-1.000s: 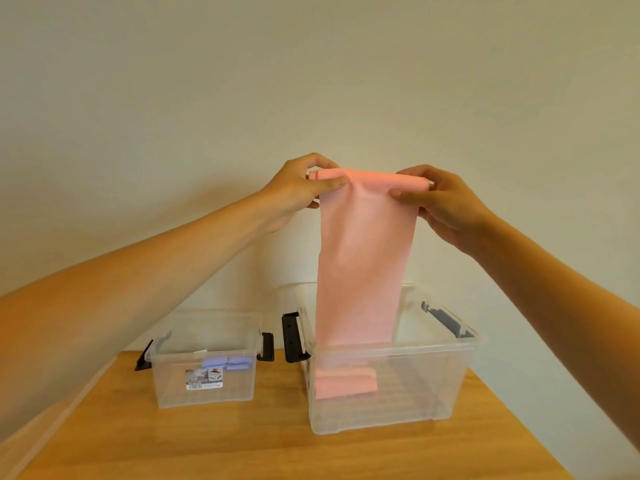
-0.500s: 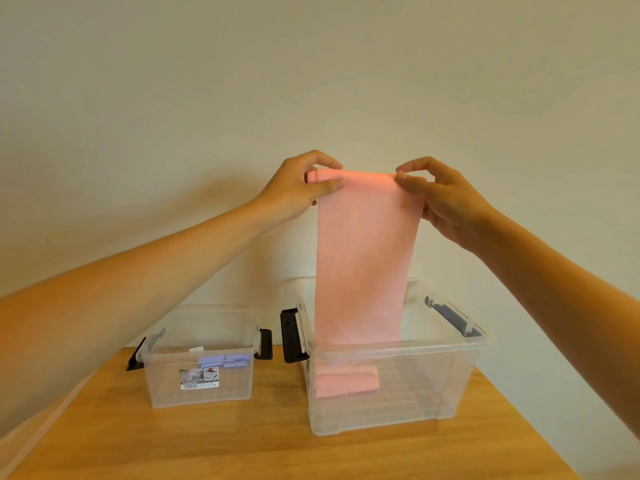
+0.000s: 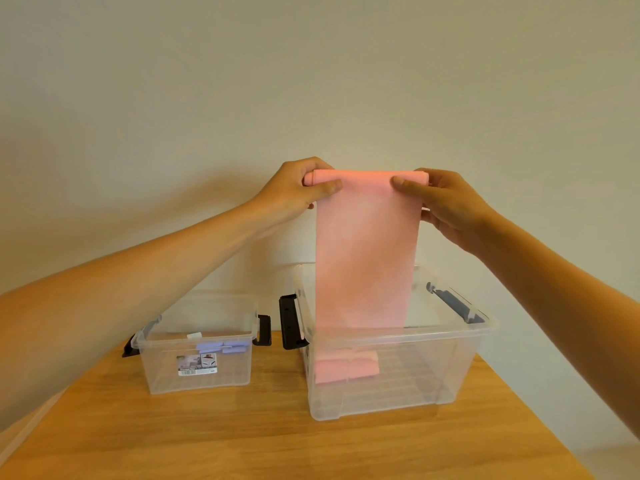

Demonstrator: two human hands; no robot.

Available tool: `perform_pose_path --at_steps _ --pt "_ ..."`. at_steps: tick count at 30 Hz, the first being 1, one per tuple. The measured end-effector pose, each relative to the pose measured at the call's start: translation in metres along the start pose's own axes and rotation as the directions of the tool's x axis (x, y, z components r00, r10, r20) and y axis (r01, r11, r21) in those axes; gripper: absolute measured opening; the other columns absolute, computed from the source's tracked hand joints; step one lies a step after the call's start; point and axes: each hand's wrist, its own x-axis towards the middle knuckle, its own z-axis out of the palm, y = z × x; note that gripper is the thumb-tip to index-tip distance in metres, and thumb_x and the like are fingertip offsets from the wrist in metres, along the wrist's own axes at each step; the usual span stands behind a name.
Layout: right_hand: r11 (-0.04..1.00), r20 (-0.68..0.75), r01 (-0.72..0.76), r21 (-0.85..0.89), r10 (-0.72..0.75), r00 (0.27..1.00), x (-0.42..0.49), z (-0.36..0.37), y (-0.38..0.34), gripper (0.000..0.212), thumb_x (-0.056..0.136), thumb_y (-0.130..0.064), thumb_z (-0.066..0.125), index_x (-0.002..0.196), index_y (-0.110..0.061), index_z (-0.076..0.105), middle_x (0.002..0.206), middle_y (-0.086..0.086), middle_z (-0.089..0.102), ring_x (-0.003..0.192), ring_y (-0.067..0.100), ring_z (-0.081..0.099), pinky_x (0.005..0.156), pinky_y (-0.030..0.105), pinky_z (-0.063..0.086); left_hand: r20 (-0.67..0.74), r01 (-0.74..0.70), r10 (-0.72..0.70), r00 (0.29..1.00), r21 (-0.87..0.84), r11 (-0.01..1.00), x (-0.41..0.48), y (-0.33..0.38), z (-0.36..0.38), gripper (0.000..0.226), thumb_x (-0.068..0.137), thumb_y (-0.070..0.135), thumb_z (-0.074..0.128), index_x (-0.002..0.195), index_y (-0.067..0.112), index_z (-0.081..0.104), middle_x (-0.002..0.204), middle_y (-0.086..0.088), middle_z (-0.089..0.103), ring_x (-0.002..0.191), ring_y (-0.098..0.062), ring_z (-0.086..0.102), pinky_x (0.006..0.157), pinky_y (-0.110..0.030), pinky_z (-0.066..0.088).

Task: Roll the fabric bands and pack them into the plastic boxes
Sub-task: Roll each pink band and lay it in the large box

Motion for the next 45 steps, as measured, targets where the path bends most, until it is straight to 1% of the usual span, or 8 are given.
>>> perform_pose_path --at_steps 5,10,16,23,28,33,37,45 --pt "0.994 0.006 0.031 0.107 -0.031 0.999 0.000 -0.003 -0.005 0.036 0.088 -0.018 0.077 0.122 -0.014 0.065 0.102 0.009 0.067 0.087 0.020 0.069 0.078 0.028 0.057 -0.018 0.080 -0.082 0.996 -0.080 0.994 0.000 -0.009 0.006 0.016 0.096 0.032 0.068 0.099 0.016 0.069 0.085 0.006 0.067 0.080 -0.012 0.059 0.074 -0.026 0.047" --pt "0.994 -0.025 0.109 -0.010 -0.109 0.994 0.000 -0.006 -0.010 0.026 0.088 -0.016 0.078 0.109 -0.004 0.070 0.100 0.012 0.072 0.088 0.023 0.071 0.083 0.038 0.061 0.069 0.155 -0.141 0.988 -0.280 0.947 -0.001 -0.011 0.011 0.032 0.088 0.034 0.074 0.113 0.016 0.067 0.097 0.001 0.071 0.088 -0.017 0.064 0.085 -0.036 0.047" --pt "0.991 -0.084 0.084 -0.104 -0.093 0.992 0.003 -0.006 -0.005 0.033 0.093 -0.031 0.074 0.110 -0.003 0.073 0.108 0.019 0.075 0.087 0.022 0.070 0.089 0.046 0.059 0.014 0.085 -0.084 0.996 -0.119 0.989 0.000 -0.007 0.014 0.017 0.091 0.019 0.074 0.105 0.021 0.065 0.092 0.005 0.067 0.081 -0.009 0.061 0.072 -0.026 0.046" --pt "0.998 -0.091 0.062 0.027 -0.059 0.994 0.006 -0.009 -0.005 0.035 0.090 -0.027 0.077 0.120 -0.013 0.066 0.098 0.006 0.067 0.079 0.017 0.066 0.066 0.026 0.053 -0.013 0.116 -0.120 0.993 -0.155 0.981 0.001 -0.008 0.018 0.008 0.094 0.023 0.070 0.094 0.016 0.067 0.088 0.005 0.066 0.080 -0.010 0.061 0.072 -0.025 0.046" --pt "0.997 0.005 0.078 -0.028 -0.078 0.997 0.005 -0.014 -0.011 0.031 0.088 -0.011 0.078 0.117 -0.006 0.069 0.106 0.011 0.072 0.091 0.022 0.071 0.081 0.034 0.060 -0.022 0.138 -0.149 0.989 -0.263 0.955 0.001 -0.009 0.019 0.017 0.095 0.028 0.070 0.109 0.019 0.068 0.091 0.006 0.069 0.074 -0.008 0.063 0.075 -0.026 0.047" --pt "0.993 -0.044 0.110 -0.048 -0.112 0.993 0.005 -0.014 -0.010 0.029 0.089 -0.022 0.078 0.112 -0.005 0.072 0.104 0.013 0.076 0.090 0.024 0.073 0.077 0.033 0.061 0.051 0.129 -0.121 0.991 -0.231 0.964 -0.001 -0.012 0.023 0.024 0.089 0.020 0.076 0.110 0.022 0.066 0.097 0.003 0.071 0.083 -0.010 0.063 0.073 -0.024 0.047" --pt "0.988 -0.054 0.123 -0.093 -0.128 0.990 0.006 -0.013 -0.009 0.029 0.089 -0.029 0.078 0.109 -0.008 0.073 0.098 0.005 0.076 0.087 0.019 0.073 0.070 0.028 0.058 0.046 0.132 -0.126 0.991 -0.188 0.973 -0.002 -0.012 0.025 0.009 0.096 0.024 0.068 0.103 0.019 0.067 0.087 0.009 0.070 0.076 -0.005 0.063 0.070 -0.023 0.045" --pt "0.988 -0.083 0.130 -0.083 -0.137 0.987 0.006 -0.010 -0.007 0.037 0.087 -0.031 0.080 0.113 -0.006 0.071 0.102 0.010 0.075 0.087 0.020 0.073 0.074 0.033 0.062 0.093 0.187 -0.167 0.982 -0.293 0.938 -0.003 -0.018 0.030 0.009 0.097 0.021 0.067 0.105 0.018 0.064 0.092 0.006 0.069 0.081 -0.009 0.063 0.074 -0.026 0.044"
